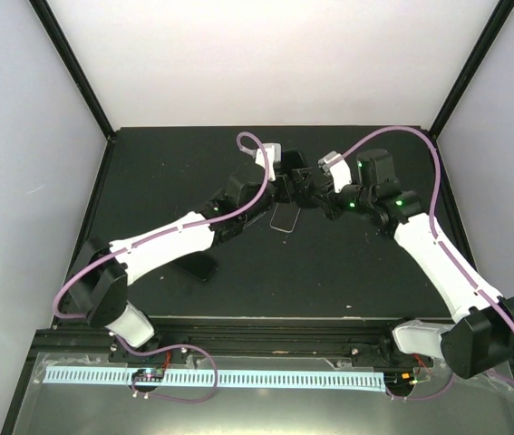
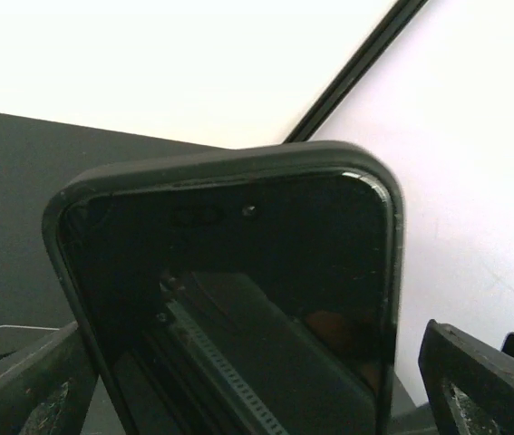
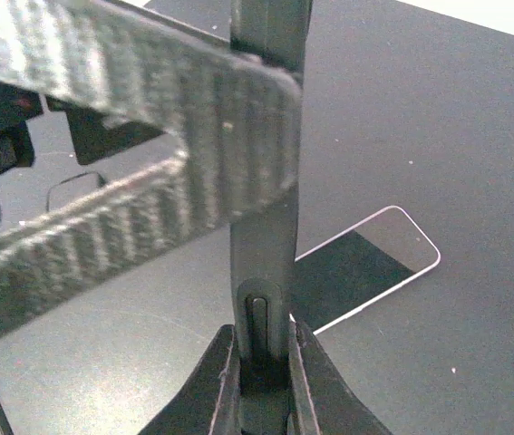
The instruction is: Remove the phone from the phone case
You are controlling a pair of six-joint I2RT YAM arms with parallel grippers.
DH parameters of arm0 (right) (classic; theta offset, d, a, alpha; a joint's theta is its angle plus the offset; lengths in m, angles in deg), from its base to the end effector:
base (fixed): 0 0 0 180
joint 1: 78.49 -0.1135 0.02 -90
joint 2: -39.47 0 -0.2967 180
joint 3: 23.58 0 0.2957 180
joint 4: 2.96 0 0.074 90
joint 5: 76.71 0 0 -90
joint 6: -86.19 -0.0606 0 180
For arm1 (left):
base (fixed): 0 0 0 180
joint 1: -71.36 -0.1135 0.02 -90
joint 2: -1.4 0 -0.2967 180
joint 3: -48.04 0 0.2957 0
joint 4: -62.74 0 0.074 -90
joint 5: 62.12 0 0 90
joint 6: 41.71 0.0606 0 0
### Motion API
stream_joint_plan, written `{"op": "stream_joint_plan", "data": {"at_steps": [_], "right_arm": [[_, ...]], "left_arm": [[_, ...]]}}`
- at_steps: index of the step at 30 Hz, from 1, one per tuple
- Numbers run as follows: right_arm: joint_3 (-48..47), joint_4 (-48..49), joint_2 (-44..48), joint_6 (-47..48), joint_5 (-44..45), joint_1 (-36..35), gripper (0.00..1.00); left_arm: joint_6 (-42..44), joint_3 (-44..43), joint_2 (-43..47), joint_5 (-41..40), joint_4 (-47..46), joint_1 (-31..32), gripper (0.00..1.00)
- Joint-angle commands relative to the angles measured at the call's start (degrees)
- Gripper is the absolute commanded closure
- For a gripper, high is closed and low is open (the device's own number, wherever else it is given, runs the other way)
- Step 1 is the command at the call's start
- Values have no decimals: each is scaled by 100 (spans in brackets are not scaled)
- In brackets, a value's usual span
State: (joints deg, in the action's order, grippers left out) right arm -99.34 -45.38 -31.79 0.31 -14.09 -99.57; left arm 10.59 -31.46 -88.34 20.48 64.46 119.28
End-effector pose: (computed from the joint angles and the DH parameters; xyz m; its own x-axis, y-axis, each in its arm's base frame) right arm 0.2888 0.1412 0.3391 -0.5247 -0.2706 -0.8071 -0.6974 0.6804 0.2252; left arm 0.3012 -0.3220 0.3298 -0.5083 -0.3419 -0.7904 0.4306 0.6939 -0.5771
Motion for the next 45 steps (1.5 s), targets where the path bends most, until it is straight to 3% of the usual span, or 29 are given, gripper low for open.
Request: {"op": "stream_joint_plan", "data": {"at_steps": [1,3,4,6,9,13,15,17,23,28,32,39,45], "right_arm": [[-432,-276,13,88,393,34,99],[-500,-391,137,196,314,141,99],[-498,-449,214,253,222,210,99],[-446,-524,353,297,67,362,99],[-369,-774,497,439,-566,607,99],[-107,-957,782,638,-1170,740,99],[93,-844,964,632,-1318,772,99],[203,-765,1072,574,-1433,804,99],[95,-907,1163,509,-2058,1122,99],[97,-1001,1259,438,-2697,1194,99],[254,-742,1402,95,-3055,1212,99],[448,-172,1538,-634,-3876,1225,99],[656,-88,1571,-806,-4510,1231,99]], "left_arm": [[312,-228,-141,559,-286,-332,1],[159,-81,-261,1502,-648,-727,1],[-23,160,-407,2150,-1281,-954,1],[-555,553,-780,3695,-3120,-1379,1],[-1711,632,-1646,5103,-5572,-1683,12],[-3174,271,-2556,5691,-7705,-1747,27],[-3338,286,-2617,5713,-8017,-1739,28],[-3006,370,-2446,5829,-7740,-1708,27],[-1221,680,-1465,5792,-5622,-1476,20],[-1145,609,-1044,5981,-4999,-1171,30],[-815,954,-546,5694,-4418,-812,42],[-497,1661,622,4970,-3723,-608,51],[107,1624,1584,4739,-2293,-591,55]]}}
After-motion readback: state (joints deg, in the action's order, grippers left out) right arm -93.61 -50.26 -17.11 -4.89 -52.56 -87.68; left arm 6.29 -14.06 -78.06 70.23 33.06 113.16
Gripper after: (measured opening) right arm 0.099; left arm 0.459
